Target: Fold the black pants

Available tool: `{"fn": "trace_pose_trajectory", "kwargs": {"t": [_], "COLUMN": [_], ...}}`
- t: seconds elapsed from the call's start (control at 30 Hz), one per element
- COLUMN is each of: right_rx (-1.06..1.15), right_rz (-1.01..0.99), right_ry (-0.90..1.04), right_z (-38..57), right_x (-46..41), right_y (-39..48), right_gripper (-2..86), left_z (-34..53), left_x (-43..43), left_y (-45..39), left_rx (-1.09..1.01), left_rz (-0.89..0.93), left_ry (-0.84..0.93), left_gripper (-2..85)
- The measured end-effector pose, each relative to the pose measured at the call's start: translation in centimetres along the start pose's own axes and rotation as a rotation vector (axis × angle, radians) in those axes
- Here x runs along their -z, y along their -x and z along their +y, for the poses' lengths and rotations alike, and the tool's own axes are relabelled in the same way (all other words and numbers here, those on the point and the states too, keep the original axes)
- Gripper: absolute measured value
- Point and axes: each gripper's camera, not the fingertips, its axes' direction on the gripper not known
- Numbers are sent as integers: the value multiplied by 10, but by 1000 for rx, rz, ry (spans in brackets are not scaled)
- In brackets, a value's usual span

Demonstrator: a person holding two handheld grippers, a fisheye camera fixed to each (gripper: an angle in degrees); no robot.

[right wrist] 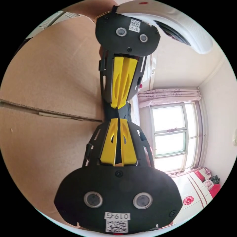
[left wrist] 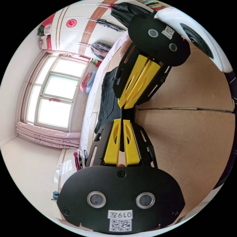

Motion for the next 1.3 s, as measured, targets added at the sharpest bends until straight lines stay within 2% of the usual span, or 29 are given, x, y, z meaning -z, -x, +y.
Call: {"fn": "trace_pose_trajectory", "kwargs": {"t": [0.37, 0.63, 0.9, 1.07, 1.3], "right_rx": [58, 99, 110, 122, 136], "right_rz": [-21, 91, 54, 174, 104], "right_ry": [33, 104, 127, 168, 209], "right_z": [7, 17, 14, 24, 33], "right_x": [0, 1, 6, 6, 15], "right_y": [7, 15, 19, 30, 26], "right_gripper": [-8, -7, -8, -6, -9], "left_z": [5, 11, 21, 25, 33], "left_x": [-5, -4, -4, -3, -3], "left_y": [-1, 4, 7, 9, 14], "left_rx": [-28, -4, 10, 13, 33], "left_rz": [4, -6, -10, -23, -7], "left_ry": [4, 3, -6, -4, -10], "left_gripper": [6, 6, 7, 9, 6]}}
